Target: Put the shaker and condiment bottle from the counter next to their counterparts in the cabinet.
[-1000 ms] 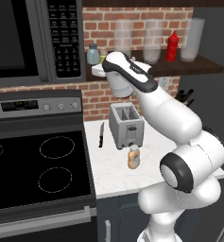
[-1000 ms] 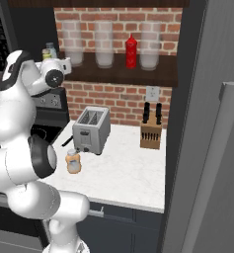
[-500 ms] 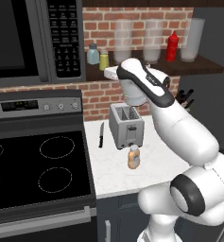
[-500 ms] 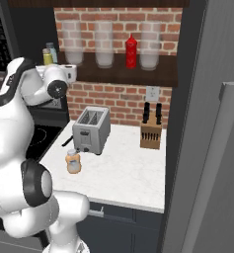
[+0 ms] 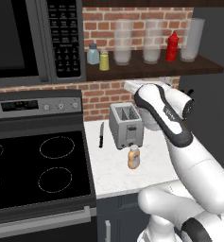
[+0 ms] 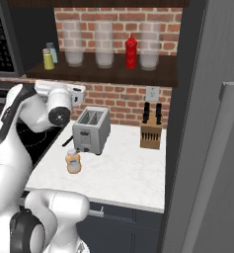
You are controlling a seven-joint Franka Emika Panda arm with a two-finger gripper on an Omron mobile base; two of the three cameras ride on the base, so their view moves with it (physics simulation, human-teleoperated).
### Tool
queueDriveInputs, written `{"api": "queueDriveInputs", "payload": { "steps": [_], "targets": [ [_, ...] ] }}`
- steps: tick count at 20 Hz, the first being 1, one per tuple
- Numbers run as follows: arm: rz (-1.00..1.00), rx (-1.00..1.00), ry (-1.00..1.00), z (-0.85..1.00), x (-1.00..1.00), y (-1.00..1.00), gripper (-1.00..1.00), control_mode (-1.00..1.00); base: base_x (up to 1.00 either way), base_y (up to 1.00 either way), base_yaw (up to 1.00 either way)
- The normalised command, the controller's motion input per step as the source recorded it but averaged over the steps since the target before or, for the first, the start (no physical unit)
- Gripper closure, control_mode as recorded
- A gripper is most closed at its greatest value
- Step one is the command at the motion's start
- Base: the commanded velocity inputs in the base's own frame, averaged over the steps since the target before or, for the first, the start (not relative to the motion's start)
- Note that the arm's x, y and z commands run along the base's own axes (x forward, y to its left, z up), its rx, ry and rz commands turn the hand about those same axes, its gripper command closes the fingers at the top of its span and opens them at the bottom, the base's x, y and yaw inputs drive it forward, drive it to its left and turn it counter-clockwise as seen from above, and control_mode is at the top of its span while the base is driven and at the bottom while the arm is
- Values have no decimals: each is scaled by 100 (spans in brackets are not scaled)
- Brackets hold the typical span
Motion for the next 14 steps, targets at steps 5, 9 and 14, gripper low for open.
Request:
{"api": "queueDriveInputs", "payload": {
  "steps": [5,9,14],
  "targets": [
    [-24,0,23,-32,-79,-3,-100,-100,0,0,0],
    [-42,0,20,-57,-69,0,-100,-100,0,0,0],
    [-57,0,9,-72,-56,0,-100,-100,0,0,0]
  ]
}}
